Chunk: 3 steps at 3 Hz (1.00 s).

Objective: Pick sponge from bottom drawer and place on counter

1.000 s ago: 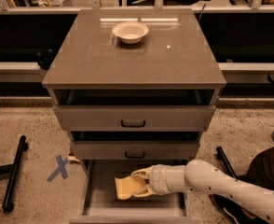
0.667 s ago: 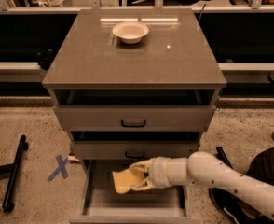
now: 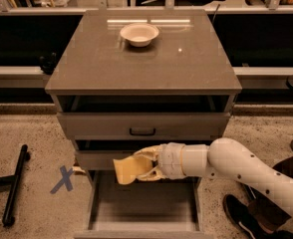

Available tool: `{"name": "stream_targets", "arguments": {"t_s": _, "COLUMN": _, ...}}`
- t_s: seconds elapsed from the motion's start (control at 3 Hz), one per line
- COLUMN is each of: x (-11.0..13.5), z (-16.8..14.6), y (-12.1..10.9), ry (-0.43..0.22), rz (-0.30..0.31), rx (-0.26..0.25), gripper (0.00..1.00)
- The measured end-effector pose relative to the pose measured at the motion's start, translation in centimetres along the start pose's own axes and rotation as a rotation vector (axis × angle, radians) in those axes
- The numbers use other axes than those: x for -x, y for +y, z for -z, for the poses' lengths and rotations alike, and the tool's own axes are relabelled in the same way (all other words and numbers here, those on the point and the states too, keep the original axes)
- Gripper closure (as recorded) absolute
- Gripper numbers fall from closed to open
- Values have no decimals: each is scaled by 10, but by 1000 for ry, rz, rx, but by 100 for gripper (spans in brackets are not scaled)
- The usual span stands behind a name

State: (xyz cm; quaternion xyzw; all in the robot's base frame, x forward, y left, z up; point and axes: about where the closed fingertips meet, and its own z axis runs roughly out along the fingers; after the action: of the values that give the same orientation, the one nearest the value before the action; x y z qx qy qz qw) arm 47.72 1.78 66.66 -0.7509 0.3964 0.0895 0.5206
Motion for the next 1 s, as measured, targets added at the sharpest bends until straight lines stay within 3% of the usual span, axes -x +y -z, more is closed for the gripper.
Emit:
{"name": "stream_targets", "arguments": {"t_s": 0.33, "x": 0, "z": 0, "y": 0, "ry": 0, "rz": 0, "rx": 0, "gripper": 100}}
{"name": "stream_targets", "arguments": {"t_s": 0.67, "x": -5, "z": 5, "y": -10, "ry": -6, "rz": 0, "rx": -33, "gripper": 100}}
{"name": "stream_targets", "arguments": {"t_s": 1.0, "x": -16, "z": 22, "y": -43, "ry": 33, "rz": 39, "rx": -59, "gripper": 100}}
